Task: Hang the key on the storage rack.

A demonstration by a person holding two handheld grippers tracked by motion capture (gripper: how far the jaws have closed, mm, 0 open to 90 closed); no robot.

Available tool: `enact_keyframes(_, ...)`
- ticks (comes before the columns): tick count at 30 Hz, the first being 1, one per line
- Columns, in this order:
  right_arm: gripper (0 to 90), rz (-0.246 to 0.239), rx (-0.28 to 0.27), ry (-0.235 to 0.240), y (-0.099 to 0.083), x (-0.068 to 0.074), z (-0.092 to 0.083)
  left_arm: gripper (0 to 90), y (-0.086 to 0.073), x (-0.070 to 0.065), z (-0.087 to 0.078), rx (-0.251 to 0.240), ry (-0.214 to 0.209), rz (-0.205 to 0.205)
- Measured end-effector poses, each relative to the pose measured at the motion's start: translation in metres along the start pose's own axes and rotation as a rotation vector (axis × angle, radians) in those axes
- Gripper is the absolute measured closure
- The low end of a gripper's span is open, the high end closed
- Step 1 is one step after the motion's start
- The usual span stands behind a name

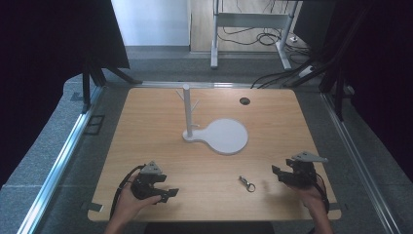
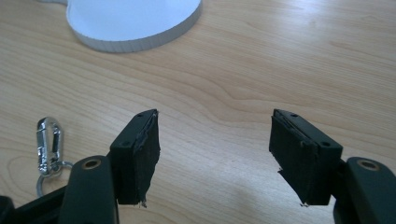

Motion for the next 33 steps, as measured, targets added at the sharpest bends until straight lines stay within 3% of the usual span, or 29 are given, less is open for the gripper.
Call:
enact_keyframes(8, 37.5, -0.002, -0.006, -0.005, -0.003, -0.004, -0.003, 26.3, 0.001, -0.003, 0.0, -0.002, -0.001, 0.004)
enact_keyframes(20, 41.2, -0.085, 0.082, 0.024, -0.001, 0.0, -0.009, 26.3, 0.0, -0.001, -0.004, -0.008, -0.004, -0.006)
enact_keyframes(33, 43.6, -0.127, 0.16, 0.043, 0.022, 0.002, -0.021, 26.2, -0.002, 0.0, -0.003, 0.008, -0.009, -0.01)
Point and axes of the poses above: each handheld gripper's, and its own axes: z roughly forward along the jaws, y roughly out of its top, x roughly to its left, the point moved 8 cm from there along z, roughly forward along the jaws, and after that the axes turned 5 degrees about x, right-handed, at the moved point
